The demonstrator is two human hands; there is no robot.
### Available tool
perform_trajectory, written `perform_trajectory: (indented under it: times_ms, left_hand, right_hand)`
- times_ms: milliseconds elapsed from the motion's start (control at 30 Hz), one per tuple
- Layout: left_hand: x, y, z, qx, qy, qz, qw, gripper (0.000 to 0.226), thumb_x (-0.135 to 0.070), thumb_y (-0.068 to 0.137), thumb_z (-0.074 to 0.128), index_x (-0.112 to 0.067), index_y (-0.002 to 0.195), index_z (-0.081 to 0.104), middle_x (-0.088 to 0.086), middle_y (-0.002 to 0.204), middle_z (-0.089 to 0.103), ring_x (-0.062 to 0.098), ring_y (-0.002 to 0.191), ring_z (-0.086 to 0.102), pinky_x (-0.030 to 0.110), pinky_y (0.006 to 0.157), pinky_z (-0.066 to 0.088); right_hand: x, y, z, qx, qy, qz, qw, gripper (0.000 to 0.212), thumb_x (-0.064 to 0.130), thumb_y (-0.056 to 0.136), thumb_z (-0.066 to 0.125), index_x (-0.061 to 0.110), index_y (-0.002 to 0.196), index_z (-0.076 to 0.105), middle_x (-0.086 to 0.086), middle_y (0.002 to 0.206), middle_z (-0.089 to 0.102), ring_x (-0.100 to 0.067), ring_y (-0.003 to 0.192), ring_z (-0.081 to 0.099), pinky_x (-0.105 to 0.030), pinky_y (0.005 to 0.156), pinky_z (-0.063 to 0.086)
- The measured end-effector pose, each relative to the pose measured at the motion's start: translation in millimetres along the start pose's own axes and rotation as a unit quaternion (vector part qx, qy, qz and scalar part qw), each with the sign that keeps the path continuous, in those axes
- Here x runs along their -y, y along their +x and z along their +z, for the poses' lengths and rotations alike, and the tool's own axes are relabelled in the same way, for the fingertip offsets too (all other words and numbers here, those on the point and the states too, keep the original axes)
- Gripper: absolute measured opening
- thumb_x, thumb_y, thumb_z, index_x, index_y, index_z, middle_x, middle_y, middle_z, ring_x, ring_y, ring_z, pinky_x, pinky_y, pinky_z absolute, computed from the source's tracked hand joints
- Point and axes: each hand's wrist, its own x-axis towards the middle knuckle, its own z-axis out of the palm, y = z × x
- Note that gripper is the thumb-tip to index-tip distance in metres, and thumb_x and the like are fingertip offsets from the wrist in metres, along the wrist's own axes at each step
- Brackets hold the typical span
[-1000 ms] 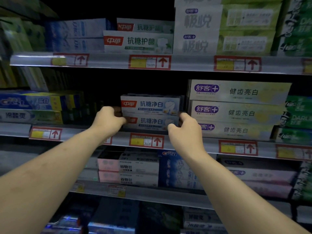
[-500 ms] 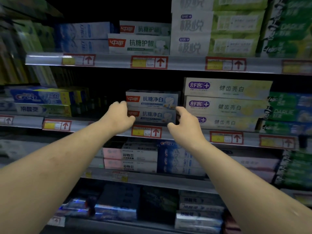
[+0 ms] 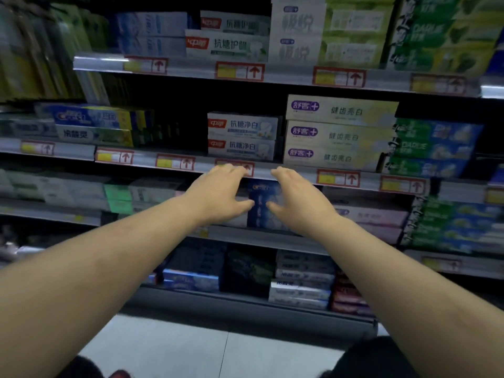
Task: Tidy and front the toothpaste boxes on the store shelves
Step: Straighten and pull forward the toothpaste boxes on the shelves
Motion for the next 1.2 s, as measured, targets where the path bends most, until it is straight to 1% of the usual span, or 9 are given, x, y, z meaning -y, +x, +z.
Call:
perform_trajectory:
  times_ms: [100, 367, 500, 667, 800, 900, 1000, 1100, 1200]
  left_hand:
    - [-10.9, -16.8, 7.1, 0.014, -0.014, 0.007, 1.000, 0.075, -0.058, 0.090, 0.062, -0.023, 0.152, 0.036, 0.001, 0.150, 0.044, 0.024, 0.137, 0.041, 0.044, 0.109, 0.041]
    - [-10.9, -59.2, 58.0, 0.065, -0.051, -0.011, 0.996, 0.075, -0.061, 0.090, 0.062, -0.026, 0.151, 0.035, 0.001, 0.151, 0.044, 0.027, 0.137, 0.043, 0.047, 0.110, 0.040]
    - [-9.4, -74.2, 92.3, 0.093, -0.062, -0.023, 0.993, 0.074, -0.060, 0.090, 0.062, -0.026, 0.151, 0.037, 0.001, 0.148, 0.047, 0.026, 0.134, 0.045, 0.046, 0.109, 0.041]
    - [-9.1, -93.6, 139.7, 0.124, -0.087, -0.038, 0.988, 0.073, -0.058, 0.088, 0.065, -0.027, 0.149, 0.040, -0.002, 0.144, 0.050, 0.023, 0.131, 0.046, 0.043, 0.106, 0.043]
    - [-6.9, -116.6, 183.4, 0.170, -0.144, -0.074, 0.972, 0.071, -0.056, 0.087, 0.067, -0.027, 0.147, 0.043, -0.004, 0.139, 0.052, 0.018, 0.128, 0.050, 0.041, 0.104, 0.046]
    - [-20.8, -116.5, 198.3, 0.187, -0.144, -0.070, 0.969, 0.072, -0.057, 0.086, 0.066, -0.029, 0.148, 0.040, -0.005, 0.139, 0.052, 0.017, 0.127, 0.051, 0.043, 0.102, 0.048]
    - [-34.6, -117.9, 202.6, 0.194, -0.109, -0.053, 0.973, 0.075, -0.058, 0.087, 0.065, -0.030, 0.151, 0.037, -0.004, 0.142, 0.050, 0.020, 0.128, 0.051, 0.042, 0.101, 0.047]
    - [-38.8, -121.7, 201.6, 0.209, -0.073, -0.041, 0.974, 0.078, -0.058, 0.088, 0.064, -0.029, 0.153, 0.034, -0.002, 0.145, 0.048, 0.023, 0.130, 0.049, 0.043, 0.103, 0.046]
    - [-39.4, -123.2, 191.5, 0.193, -0.076, -0.044, 0.977, 0.076, -0.057, 0.089, 0.063, -0.029, 0.153, 0.034, -0.001, 0.147, 0.047, 0.024, 0.132, 0.047, 0.043, 0.106, 0.043]
  right_hand:
    - [-4.3, -21.6, 6.4, 0.015, 0.005, -0.001, 1.000, 0.075, 0.037, 0.099, 0.062, 0.019, 0.160, 0.022, 0.000, 0.166, 0.024, -0.021, 0.147, 0.035, -0.038, 0.114, 0.039]
    - [-34.0, -82.9, 49.2, 0.074, 0.029, 0.041, 0.996, 0.080, 0.039, 0.099, 0.064, 0.022, 0.162, 0.018, 0.002, 0.169, 0.018, -0.020, 0.152, 0.027, -0.037, 0.118, 0.034]
    - [-52.4, -105.7, 78.8, 0.105, 0.036, 0.060, 0.992, 0.079, 0.038, 0.098, 0.064, 0.020, 0.161, 0.020, 0.000, 0.169, 0.018, -0.020, 0.152, 0.026, -0.038, 0.120, 0.030]
    - [-67.7, -126.1, 115.3, 0.139, 0.056, 0.090, 0.985, 0.078, 0.036, 0.096, 0.066, 0.020, 0.160, 0.024, 0.001, 0.167, 0.023, -0.020, 0.150, 0.031, -0.036, 0.119, 0.032]
    - [-76.8, -147.0, 141.4, 0.169, 0.092, 0.138, 0.971, 0.080, 0.040, 0.096, 0.067, 0.025, 0.160, 0.021, 0.004, 0.167, 0.023, -0.019, 0.149, 0.032, -0.039, 0.118, 0.035]
    - [-74.9, -153.3, 153.5, 0.158, 0.124, 0.171, 0.964, 0.080, 0.039, 0.095, 0.068, 0.024, 0.159, 0.023, 0.002, 0.165, 0.027, -0.020, 0.148, 0.032, -0.038, 0.117, 0.036]
    - [-69.2, -153.1, 156.8, 0.128, 0.141, 0.167, 0.967, 0.078, 0.038, 0.094, 0.069, 0.022, 0.158, 0.027, 0.003, 0.165, 0.027, -0.017, 0.149, 0.030, -0.034, 0.118, 0.033]
    - [-68.3, -153.5, 155.9, 0.126, 0.134, 0.169, 0.968, 0.077, 0.037, 0.094, 0.070, 0.021, 0.158, 0.029, 0.002, 0.164, 0.030, -0.017, 0.148, 0.033, -0.034, 0.118, 0.034]
    - [-59.8, -151.9, 153.8, 0.125, 0.135, 0.164, 0.969, 0.077, 0.035, 0.093, 0.071, 0.021, 0.157, 0.030, 0.002, 0.163, 0.032, -0.018, 0.147, 0.035, -0.033, 0.117, 0.034]
